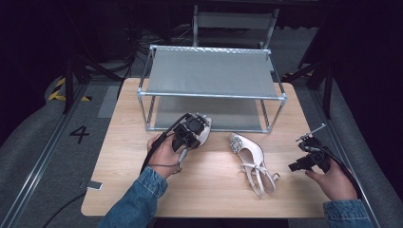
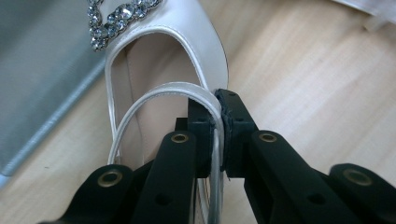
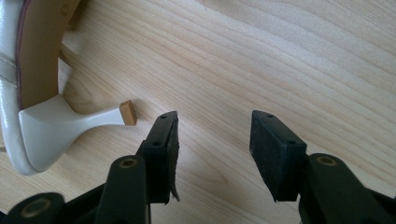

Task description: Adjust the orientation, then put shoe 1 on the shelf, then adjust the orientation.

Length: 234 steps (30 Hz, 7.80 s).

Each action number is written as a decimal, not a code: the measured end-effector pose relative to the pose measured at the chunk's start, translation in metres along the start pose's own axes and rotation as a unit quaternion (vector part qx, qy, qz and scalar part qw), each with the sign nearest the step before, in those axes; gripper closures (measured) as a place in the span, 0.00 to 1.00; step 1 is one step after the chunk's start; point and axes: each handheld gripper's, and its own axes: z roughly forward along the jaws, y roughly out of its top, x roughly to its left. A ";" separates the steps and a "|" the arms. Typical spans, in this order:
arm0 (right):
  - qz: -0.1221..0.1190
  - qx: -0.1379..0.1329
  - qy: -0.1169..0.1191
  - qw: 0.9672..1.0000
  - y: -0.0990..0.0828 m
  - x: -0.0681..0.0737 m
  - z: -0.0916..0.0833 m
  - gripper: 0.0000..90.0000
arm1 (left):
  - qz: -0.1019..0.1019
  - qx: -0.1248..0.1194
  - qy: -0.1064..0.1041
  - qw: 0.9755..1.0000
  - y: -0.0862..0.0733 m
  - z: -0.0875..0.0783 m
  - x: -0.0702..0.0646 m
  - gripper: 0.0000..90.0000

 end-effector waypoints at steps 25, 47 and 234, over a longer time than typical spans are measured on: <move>-0.006 -0.002 0.005 1.000 -0.005 0.003 0.002 0.59 | -0.021 -0.009 0.085 0.996 0.039 0.042 0.037 0.93; -0.008 0.004 0.004 1.000 -0.010 0.005 0.005 0.58 | -0.048 -0.048 0.076 0.995 0.050 0.052 0.029 0.57; -0.045 -0.018 0.021 0.999 0.005 0.035 -0.003 0.59 | -0.100 -0.107 -0.040 0.988 -0.027 0.011 0.036 0.52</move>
